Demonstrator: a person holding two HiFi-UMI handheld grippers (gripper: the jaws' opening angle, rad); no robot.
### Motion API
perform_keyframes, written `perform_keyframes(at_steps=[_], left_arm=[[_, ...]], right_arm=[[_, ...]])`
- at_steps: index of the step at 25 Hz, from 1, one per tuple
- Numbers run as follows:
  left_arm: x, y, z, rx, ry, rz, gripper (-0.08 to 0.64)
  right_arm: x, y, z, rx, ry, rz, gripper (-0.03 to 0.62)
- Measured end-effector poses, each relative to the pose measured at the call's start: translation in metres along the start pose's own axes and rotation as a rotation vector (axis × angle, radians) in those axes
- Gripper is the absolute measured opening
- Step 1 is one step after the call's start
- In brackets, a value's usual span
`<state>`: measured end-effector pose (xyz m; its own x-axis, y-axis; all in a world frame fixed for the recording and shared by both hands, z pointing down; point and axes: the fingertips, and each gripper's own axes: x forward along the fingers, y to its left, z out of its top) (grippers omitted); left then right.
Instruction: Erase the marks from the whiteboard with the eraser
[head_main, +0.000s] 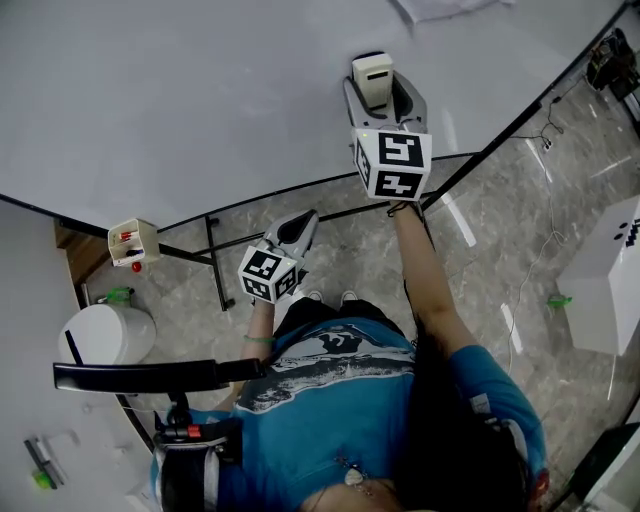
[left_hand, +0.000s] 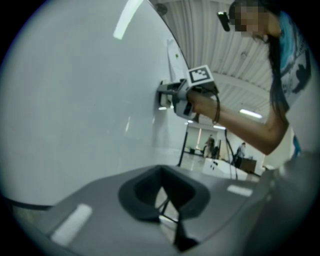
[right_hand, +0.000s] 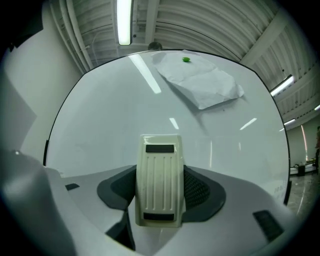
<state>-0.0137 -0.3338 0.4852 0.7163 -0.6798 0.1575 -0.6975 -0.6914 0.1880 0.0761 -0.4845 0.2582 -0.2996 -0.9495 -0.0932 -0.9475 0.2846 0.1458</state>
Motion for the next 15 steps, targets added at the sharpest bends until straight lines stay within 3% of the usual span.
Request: perform_keyframes(at_steps=[5, 10, 15], left_arm=[[-0.002, 0.005, 0.000, -0.006, -0.009, 0.011, 0.002], [-0.011, 0.008, 0.001, -0.004, -0.013, 0.021, 0.002], [-0.024, 0.011, 0.000, 0.000, -0.012, 0.022, 0.002]], right_arm=[[0.006, 0.045, -0.019, -0.045, 0.036, 0.032, 0.262], [0.006, 0.058, -0.026, -0.092, 0.045, 0.030, 0.262], [0.003, 0.060, -0.026, -0.030, 0.050, 0.059, 0.262]])
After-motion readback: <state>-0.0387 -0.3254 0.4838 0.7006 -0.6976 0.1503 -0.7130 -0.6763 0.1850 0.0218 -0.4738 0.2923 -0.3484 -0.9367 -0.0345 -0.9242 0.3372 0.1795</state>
